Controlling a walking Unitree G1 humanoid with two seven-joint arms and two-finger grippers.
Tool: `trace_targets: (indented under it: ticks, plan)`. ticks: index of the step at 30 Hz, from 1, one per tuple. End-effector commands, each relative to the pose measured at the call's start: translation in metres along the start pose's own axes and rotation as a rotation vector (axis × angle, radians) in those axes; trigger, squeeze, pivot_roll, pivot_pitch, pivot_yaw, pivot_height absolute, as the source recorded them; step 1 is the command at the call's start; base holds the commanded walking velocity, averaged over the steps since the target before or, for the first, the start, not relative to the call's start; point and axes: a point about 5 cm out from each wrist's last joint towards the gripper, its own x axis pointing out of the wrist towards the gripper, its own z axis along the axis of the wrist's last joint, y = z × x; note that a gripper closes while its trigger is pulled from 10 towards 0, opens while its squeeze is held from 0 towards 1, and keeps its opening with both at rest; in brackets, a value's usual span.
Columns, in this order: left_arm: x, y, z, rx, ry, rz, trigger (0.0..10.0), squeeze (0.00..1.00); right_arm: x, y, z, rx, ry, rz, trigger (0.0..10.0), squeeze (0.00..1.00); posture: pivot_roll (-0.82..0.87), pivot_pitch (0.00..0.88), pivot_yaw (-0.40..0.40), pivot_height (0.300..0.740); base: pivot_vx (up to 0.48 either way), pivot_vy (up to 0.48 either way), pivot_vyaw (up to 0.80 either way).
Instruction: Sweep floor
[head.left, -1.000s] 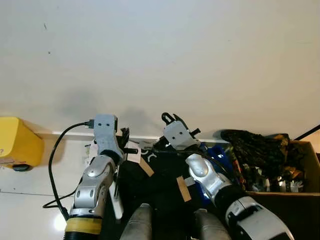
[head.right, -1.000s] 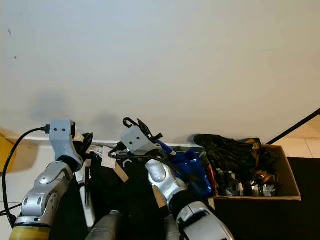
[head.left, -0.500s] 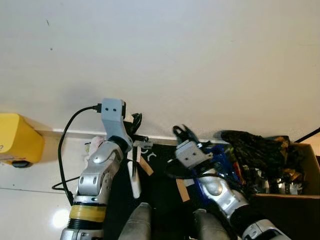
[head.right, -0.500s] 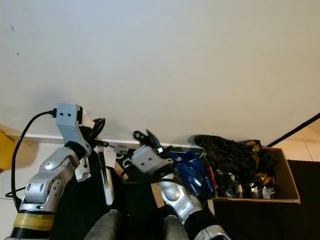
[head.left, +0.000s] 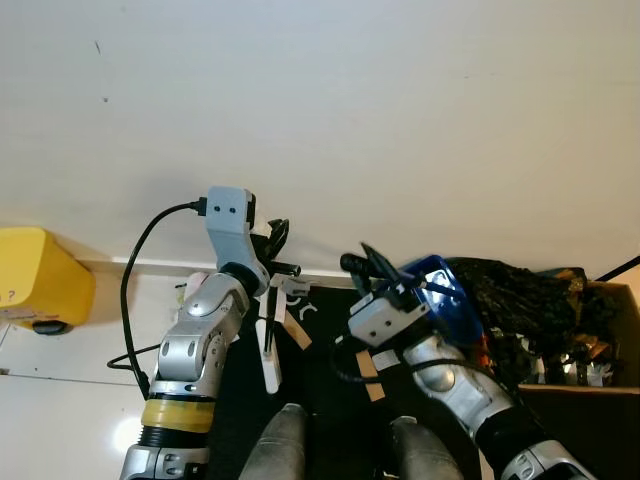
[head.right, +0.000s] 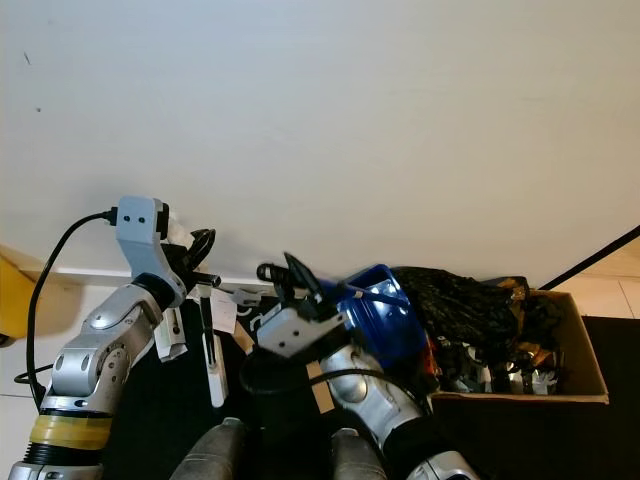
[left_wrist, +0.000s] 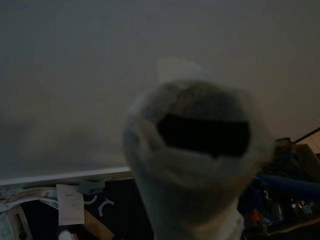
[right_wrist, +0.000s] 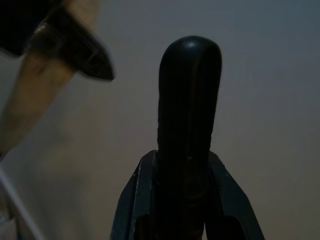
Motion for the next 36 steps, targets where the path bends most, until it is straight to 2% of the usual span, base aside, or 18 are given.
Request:
trace_targets:
  ticks: [1, 9, 13, 16, 19, 27, 29, 30, 31, 33, 36]
  plan:
    - [0.001, -0.003, -0.003, -0.011, 0.007, -0.014, 10.0, 0.00, 0.001, -0.003, 0.001, -0.025, -0.014, 0.009, 10.0, 0.00, 0.17, 0.188, 0.001, 0.740, 0.000, 0.000, 0.00]
    - [-0.001, -0.003, -0.006, -0.018, 0.015, -0.001, 10.0, 0.00, -0.012, 0.018, -0.005, -0.027, 0.033, 0.091, 10.0, 0.00, 0.18, 0.194, -0.008, 0.740, 0.000, 0.000, 0.00]
    - [-0.005, -0.001, -0.009, -0.020, 0.025, 0.009, 10.0, 0.00, -0.028, 0.037, -0.012, 0.016, 0.118, 0.120, 10.0, 0.00, 0.19, 0.203, -0.006, 0.740, 0.000, 0.000, 0.00]
    - [-0.006, -0.001, -0.010, -0.020, 0.029, 0.011, 10.0, 0.00, -0.031, 0.042, -0.017, 0.042, 0.179, 0.088, 10.0, 0.00, 0.19, 0.206, -0.002, 0.740, 0.000, 0.000, 0.00]
    - [-0.006, -0.001, -0.011, -0.020, 0.033, 0.010, 10.0, 0.00, -0.033, 0.048, -0.020, 0.022, 0.211, 0.076, 10.0, 0.00, 0.20, 0.208, 0.002, 0.740, 0.000, 0.000, 0.00]
    - [-0.007, 0.000, -0.012, -0.018, 0.042, 0.009, 10.0, 0.00, -0.033, 0.047, -0.023, -0.018, 0.205, 0.070, 10.0, 0.00, 0.20, 0.209, 0.008, 0.740, 0.000, 0.000, 0.00]
    - [-0.008, 0.000, -0.012, -0.017, 0.043, 0.010, 10.0, 0.00, -0.031, 0.044, -0.023, 0.014, 0.219, 0.042, 10.0, 0.00, 0.20, 0.209, 0.008, 0.740, 0.000, 0.000, 0.00]
    - [-0.008, 0.000, -0.012, -0.016, 0.043, 0.009, 10.0, 0.00, -0.030, 0.043, -0.023, 0.066, 0.242, 0.015, 10.0, 0.00, 0.20, 0.209, 0.008, 0.740, 0.000, 0.000, 0.00]
    - [-0.007, 0.000, -0.012, -0.016, 0.042, 0.007, 10.0, 0.00, -0.027, 0.040, -0.024, 0.193, 0.304, -0.076, 10.0, 0.00, 0.20, 0.208, 0.007, 0.740, 0.000, 0.000, 0.00]
    - [-0.006, -0.001, -0.011, -0.017, 0.040, 0.005, 10.0, 0.00, -0.025, 0.038, -0.025, 0.287, 0.346, -0.144, 10.0, 0.00, 0.20, 0.208, 0.006, 0.740, 0.000, 0.000, 0.00]
    - [-0.006, -0.001, -0.010, -0.018, 0.039, 0.004, 10.0, 0.00, -0.024, 0.036, -0.027, 0.342, 0.379, -0.196, 10.0, 0.00, 0.20, 0.209, 0.006, 0.740, 0.000, 0.000, 0.00]
